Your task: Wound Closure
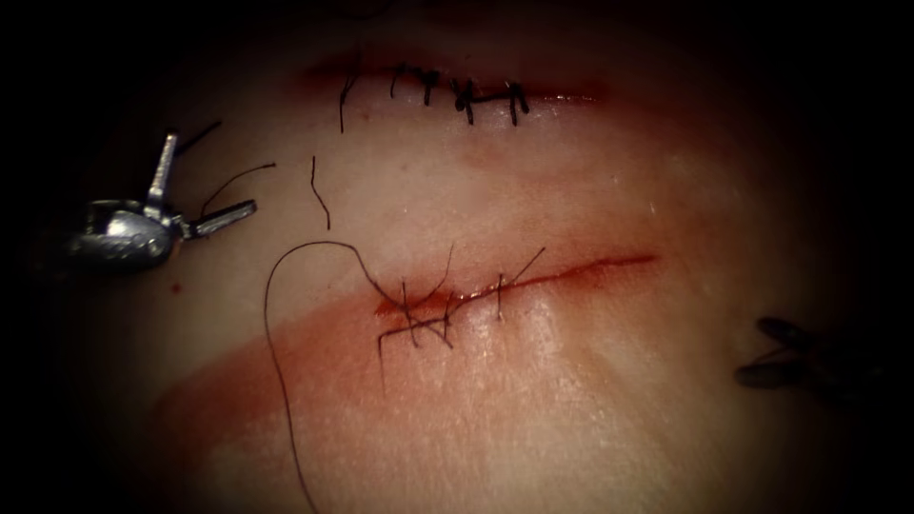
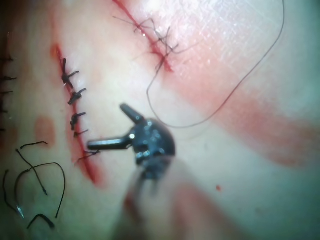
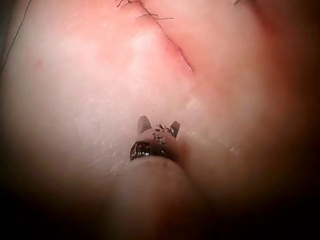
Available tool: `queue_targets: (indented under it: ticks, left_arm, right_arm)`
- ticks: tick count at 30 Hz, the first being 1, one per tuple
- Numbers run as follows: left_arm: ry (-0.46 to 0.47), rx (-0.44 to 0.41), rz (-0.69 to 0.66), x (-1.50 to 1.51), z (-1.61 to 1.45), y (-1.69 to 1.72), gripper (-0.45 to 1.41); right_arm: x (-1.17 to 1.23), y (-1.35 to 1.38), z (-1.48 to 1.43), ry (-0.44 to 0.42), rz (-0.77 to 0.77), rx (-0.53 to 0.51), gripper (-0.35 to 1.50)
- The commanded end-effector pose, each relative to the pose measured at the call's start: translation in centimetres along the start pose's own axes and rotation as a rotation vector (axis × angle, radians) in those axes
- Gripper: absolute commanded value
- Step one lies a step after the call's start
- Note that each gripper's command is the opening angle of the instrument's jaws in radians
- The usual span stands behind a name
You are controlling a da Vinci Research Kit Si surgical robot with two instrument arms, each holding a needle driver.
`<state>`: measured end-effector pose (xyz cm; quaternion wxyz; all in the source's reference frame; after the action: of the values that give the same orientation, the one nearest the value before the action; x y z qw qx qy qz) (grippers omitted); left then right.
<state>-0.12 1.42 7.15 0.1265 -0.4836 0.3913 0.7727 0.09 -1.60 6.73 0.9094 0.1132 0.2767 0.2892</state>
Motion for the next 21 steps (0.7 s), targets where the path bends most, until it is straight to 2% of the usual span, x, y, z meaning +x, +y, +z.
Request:
queue_targets:
  ticks: [1, 6, 10, 14, 16, 18, 19, 21]
  left_arm:
    - [0.002, -0.001, 0.000, -0.03, 0.04, 0.07, 1.03]
    - [0.002, -0.001, 0.000, -0.03, 0.02, 0.07, 1.03]
    - [0.001, 0.000, 0.000, -0.02, 0.02, 0.07, 1.03]
    - [-0.004, 0.000, -0.015, 0.01, 0.03, 0.10, 1.03]
    - [-0.008, -0.011, -0.032, 0.03, 0.04, 0.16, 1.03]
    - [-0.004, -0.027, -0.037, 0.05, 0.04, 0.23, 1.03]
    - [0.000, -0.044, -0.047, 0.07, 0.04, 0.30, 1.03]
    - [0.008, -0.070, -0.058, 0.09, 0.05, 0.37, 1.03]
  right_arm:
    - [-0.04, -0.07, 0.08, 0.008, 0.026, 0.013, 1.45]
    - [0.02, -0.03, 0.05, 0.059, 0.043, 0.016, 1.46]
    - [0.18, 0.02, -0.03, 0.082, 0.057, 0.014, 1.48]
    - [0.44, 0.05, -0.11, 0.144, 0.073, 0.053, 1.48]
    - [0.68, 0.02, -0.14, 0.196, 0.076, 0.095, 1.48]
    - [0.85, -0.01, -0.14, 0.241, 0.073, 0.128, 1.48]
    - [1.00, -0.01, -0.13, 0.279, 0.069, 0.148, 1.48]
    - [1.12, 0.01, -0.12, 0.312, 0.065, 0.164, 1.48]
